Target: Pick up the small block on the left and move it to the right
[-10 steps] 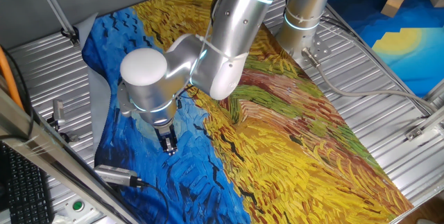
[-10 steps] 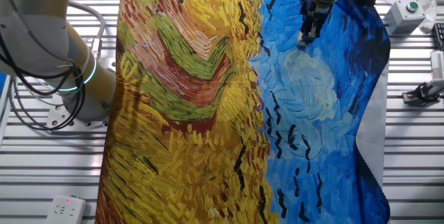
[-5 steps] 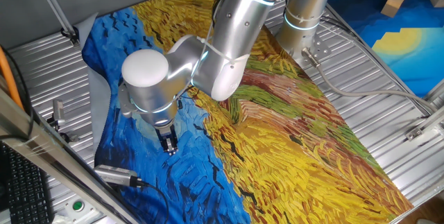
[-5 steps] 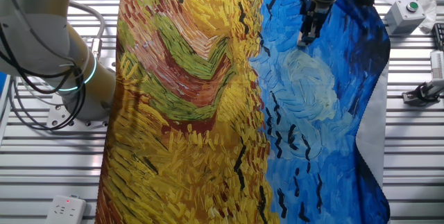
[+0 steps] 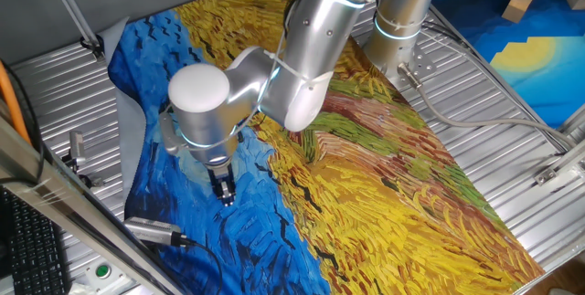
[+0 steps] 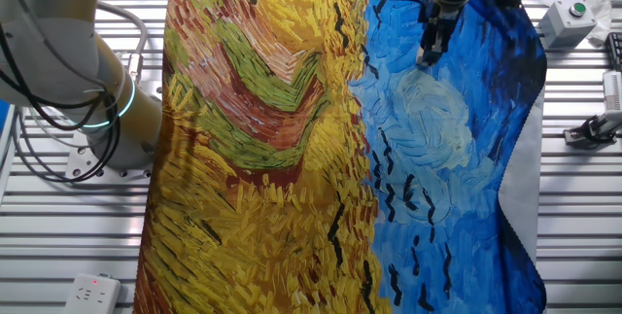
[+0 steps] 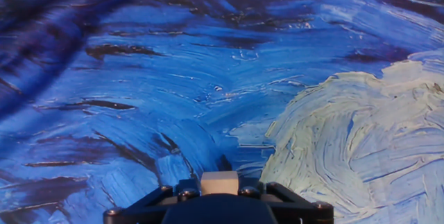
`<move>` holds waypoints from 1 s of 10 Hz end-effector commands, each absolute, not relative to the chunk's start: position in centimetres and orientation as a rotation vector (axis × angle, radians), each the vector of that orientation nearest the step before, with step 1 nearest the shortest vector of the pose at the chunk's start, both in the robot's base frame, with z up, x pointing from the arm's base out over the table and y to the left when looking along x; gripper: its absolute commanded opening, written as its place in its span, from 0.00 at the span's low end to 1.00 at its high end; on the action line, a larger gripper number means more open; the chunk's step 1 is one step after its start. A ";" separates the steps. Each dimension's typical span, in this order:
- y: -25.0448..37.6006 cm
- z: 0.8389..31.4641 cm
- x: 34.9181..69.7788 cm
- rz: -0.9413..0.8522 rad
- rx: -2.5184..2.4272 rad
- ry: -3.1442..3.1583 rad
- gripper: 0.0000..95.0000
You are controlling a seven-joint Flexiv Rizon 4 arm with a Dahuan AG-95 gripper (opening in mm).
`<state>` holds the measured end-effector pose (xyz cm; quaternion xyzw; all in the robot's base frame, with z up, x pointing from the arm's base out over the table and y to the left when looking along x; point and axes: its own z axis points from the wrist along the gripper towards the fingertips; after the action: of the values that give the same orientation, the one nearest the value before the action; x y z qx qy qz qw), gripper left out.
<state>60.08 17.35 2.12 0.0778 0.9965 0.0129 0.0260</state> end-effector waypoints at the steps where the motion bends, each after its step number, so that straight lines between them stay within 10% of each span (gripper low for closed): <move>1: 17.3 2.2 60.1 0.041 0.231 3.072 1.00; 5: 17.2 5.0 60.2 0.043 0.222 3.079 1.00; 7: 16.8 6.3 60.0 0.015 0.219 3.088 0.60; 8: 16.5 6.3 59.9 0.009 0.208 3.089 0.60; 9: 15.8 6.7 59.5 0.007 0.203 3.093 0.20; 10: 14.8 7.3 59.1 0.010 0.183 3.102 0.00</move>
<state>59.07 14.56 7.19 0.0578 0.9982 0.0041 0.0173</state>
